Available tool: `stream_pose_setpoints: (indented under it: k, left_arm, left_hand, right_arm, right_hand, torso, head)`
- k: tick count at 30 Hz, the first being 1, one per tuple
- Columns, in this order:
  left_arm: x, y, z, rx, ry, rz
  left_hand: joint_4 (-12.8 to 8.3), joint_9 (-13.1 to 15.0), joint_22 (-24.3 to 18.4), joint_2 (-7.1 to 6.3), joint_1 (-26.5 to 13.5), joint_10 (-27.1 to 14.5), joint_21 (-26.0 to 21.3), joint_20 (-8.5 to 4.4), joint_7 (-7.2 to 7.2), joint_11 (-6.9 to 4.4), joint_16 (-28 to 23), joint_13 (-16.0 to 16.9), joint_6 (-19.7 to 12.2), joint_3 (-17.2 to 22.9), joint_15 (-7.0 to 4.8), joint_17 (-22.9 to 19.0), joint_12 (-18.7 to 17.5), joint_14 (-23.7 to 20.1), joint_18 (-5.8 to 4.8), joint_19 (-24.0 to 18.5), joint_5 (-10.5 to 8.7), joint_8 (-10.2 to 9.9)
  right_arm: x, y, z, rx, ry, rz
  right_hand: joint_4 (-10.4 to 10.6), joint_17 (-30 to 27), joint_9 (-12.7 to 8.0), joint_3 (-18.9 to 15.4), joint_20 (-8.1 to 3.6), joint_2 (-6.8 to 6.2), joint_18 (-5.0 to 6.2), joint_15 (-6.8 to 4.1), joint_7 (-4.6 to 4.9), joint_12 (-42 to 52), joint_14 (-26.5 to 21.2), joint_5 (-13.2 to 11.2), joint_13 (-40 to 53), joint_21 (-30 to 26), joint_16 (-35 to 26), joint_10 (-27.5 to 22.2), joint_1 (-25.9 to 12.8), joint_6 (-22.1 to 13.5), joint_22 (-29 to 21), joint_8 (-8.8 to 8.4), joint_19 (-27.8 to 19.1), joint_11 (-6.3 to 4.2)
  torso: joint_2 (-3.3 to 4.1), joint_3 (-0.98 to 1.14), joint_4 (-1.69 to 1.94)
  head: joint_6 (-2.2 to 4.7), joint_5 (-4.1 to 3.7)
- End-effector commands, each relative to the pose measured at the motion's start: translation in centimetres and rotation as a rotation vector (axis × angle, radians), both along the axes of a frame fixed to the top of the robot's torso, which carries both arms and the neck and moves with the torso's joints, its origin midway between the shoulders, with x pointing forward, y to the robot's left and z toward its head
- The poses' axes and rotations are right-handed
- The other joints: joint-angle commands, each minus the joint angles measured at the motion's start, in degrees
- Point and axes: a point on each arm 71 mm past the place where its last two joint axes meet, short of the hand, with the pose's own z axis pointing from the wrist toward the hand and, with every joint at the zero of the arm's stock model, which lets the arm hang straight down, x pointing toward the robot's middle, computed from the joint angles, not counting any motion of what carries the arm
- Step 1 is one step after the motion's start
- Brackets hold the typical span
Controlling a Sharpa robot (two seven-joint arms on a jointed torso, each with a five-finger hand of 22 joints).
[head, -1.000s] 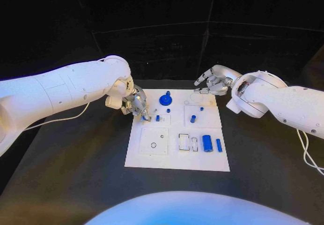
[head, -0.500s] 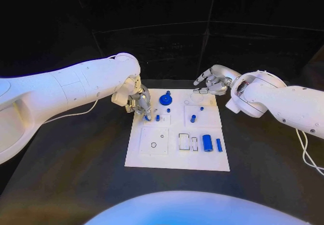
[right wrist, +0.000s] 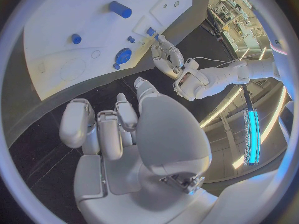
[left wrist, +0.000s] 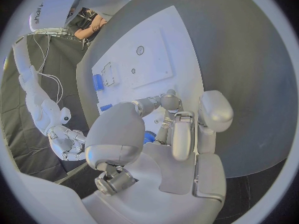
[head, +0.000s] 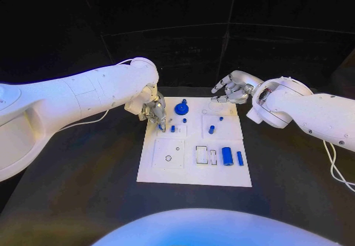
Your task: Assemble the parts on the task board
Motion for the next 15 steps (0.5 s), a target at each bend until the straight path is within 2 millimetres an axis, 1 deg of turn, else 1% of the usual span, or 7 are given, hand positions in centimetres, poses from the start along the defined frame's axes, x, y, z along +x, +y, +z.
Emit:
stream_pose_setpoints:
  k: [1, 9, 12, 15]
  left_arm:
    - [0.21, 0.05, 0.02, 0.03, -0.023, 0.008]
    - [0.2, -0.12, -0.33, 0.027, -0.024, 0.022]
    - [0.16, -0.22, -0.45, 0.024, -0.024, 0.026]
    - [0.07, -0.42, -0.55, 0.019, -0.023, 0.025]
  left_hand:
    - [-3.0, 0.1, 0.1, 0.23, 0.4, 0.9, 0.4, -0.37, -0.08, -0.52, -0.1, 0.1, -0.2, 3.4, 0.04, 11.1, 0.3, 5.2, 0.42, 0.2, 0.24, 0.2]
    - [-3.1, 0.1, 0.0, 0.22, 0.4, 0.8, 0.3, -0.38, -0.1, -0.54, -0.1, -0.1, -0.2, 3.4, 0.02, 11.1, 0.2, 5.2, 0.45, 0.2, 0.24, 0.2]
    - [-3.1, 0.2, 0.0, 0.23, 0.4, 0.8, 0.3, -0.39, -0.11, -0.55, -0.1, -0.1, -0.2, 3.4, 0.02, 11.0, 0.2, 5.2, 0.44, 0.2, 0.24, 0.3]
    - [-3.1, 0.2, 0.0, 0.23, 0.4, 0.9, 0.3, -0.4, -0.12, -0.56, -0.1, -0.1, -0.2, 3.4, 0.01, 11.1, 0.2, 5.2, 0.44, 0.2, 0.24, 0.3]
  right_arm:
    - [-0.01, 0.16, 0.12, 0.0, -0.003, 0.011]
    - [-0.01, 0.18, 0.12, 0.0, -0.003, 0.012]
    - [-0.01, 0.2, 0.12, 0.0, -0.003, 0.012]
    - [-0.01, 0.21, 0.12, 0.0, -0.003, 0.012]
  right_hand:
    - [0.0, 5.8, -0.1, -0.3, -0.13, 0.18, 0.14, -0.47, 0.01, 0.1, 4.0, 0.4, 0.0, -0.3, -0.3, 0.1, -0.2, 0.4, -0.1, 0.26, -0.3, -0.38]
    - [0.1, 5.8, -0.1, -0.3, -0.14, 0.23, 0.15, -0.47, 0.01, 0.1, 4.0, 0.4, 0.0, -0.3, -0.3, 0.1, -0.2, 0.4, -0.1, 0.28, -0.3, -0.38]
    - [0.1, 5.8, -0.1, -0.3, -0.14, 0.23, 0.15, -0.47, 0.01, 0.1, 4.0, 0.4, 0.0, -0.3, -0.3, 0.1, -0.2, 0.4, -0.1, 0.28, -0.3, -0.38]
    - [0.1, 5.8, -0.1, -0.3, -0.14, 0.23, 0.15, -0.47, 0.01, 0.1, 4.0, 0.4, 0.0, -0.3, -0.3, 0.1, -0.2, 0.4, -0.1, 0.28, -0.3, -0.38]
  torso:
    - [-0.01, -0.01, 0.05]
    - [0.0, 0.0, 0.07]
    - [-0.01, -0.02, 0.09]
    - [-0.03, -0.01, 0.04]
  head:
    - [-0.04, 0.0]
    - [-0.04, 0.02]
    - [-0.04, 0.0]
    - [-0.04, 0.06]
